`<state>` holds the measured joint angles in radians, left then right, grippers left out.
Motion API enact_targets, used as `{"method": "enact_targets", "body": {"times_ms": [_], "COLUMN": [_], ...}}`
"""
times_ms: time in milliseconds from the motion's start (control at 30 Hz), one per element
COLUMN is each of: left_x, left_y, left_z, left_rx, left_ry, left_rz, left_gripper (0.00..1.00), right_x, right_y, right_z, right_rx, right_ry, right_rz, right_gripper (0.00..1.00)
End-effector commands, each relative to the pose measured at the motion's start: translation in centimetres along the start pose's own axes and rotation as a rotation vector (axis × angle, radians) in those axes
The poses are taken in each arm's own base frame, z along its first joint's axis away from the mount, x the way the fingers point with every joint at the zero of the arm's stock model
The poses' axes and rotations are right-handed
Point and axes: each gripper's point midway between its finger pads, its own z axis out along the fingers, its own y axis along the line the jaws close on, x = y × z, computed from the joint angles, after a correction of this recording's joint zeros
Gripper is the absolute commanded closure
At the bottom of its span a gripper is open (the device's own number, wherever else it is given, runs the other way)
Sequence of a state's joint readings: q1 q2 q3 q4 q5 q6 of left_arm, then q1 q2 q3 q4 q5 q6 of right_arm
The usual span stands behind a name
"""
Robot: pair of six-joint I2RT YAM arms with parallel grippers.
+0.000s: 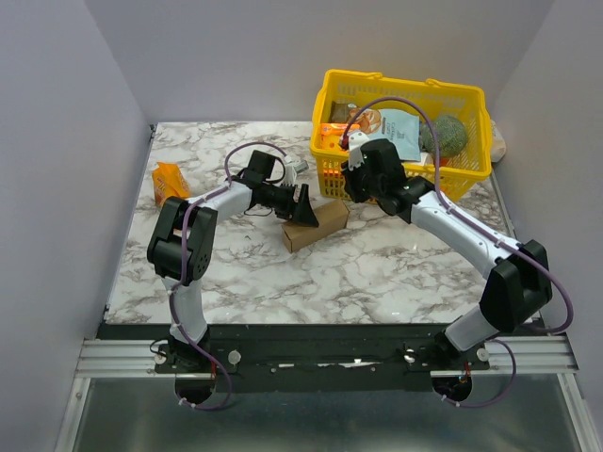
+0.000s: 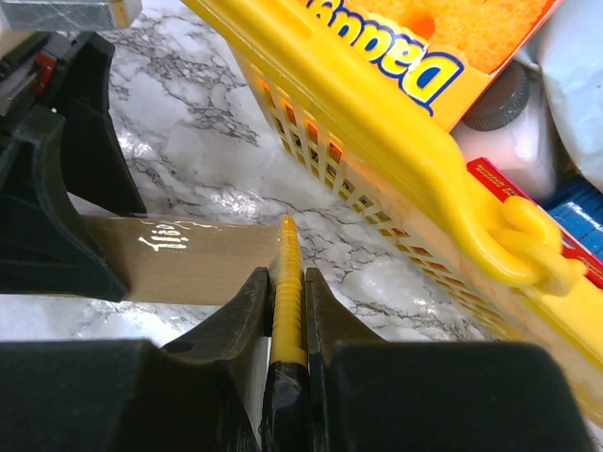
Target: Unpack the express box
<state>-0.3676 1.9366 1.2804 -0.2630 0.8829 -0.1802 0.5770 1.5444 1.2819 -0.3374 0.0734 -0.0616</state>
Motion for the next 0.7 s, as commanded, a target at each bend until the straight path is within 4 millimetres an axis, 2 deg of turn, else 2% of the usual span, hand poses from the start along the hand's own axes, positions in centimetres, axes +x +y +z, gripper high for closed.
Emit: {"method": "enact_targets", "body": {"times_ms": [0,533,667], "left_x": [1.6,1.4,1.5], "left_y": [2.7,2.9,2.9], "left_z": [0.5,0.7,0.7], "left_rx": [-0.088,-0.086,-0.088], "left_ry": [0.033,0.03,0.031], "left_rz": [0.0,-0.007,-0.007], "left_gripper": [0.21,0.21,0.21], "right_x": [-0.7,1.6,1.7], "right_y": [0.2,1.3,1.0], "right_z": [0.6,-0.2,-0.1], "right_rx": [-0.002,-0.056,-0.043], "right_ry": [-0.011,0.047,0.048], "right_rz": [-0.014,0.008,-0.001], "right_gripper": [1.0,0.99,1.0]}}
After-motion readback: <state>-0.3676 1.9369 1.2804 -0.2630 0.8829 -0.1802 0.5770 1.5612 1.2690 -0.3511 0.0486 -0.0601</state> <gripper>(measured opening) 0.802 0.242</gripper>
